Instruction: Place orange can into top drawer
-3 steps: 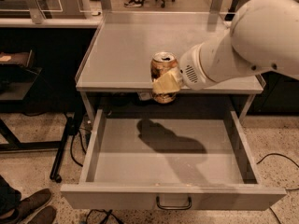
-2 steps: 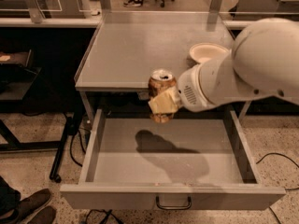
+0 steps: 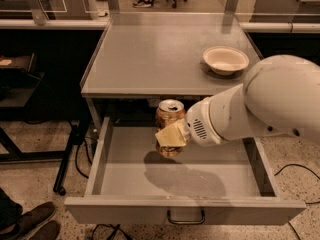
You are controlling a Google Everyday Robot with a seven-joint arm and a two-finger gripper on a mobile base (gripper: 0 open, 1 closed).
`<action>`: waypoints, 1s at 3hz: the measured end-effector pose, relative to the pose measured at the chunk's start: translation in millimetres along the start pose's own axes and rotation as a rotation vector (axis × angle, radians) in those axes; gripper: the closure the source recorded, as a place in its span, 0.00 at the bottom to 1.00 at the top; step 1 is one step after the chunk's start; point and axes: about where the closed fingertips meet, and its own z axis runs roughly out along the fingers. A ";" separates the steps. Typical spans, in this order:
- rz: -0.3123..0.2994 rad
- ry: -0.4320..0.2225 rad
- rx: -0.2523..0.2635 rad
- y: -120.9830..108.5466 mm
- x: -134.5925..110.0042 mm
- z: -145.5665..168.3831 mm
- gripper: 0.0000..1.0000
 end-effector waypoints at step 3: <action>0.129 0.034 0.005 0.7 64.9 78.3 1.00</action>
Offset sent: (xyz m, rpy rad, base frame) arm -0.0178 0.0196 -0.1260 0.0433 0.1196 -0.1434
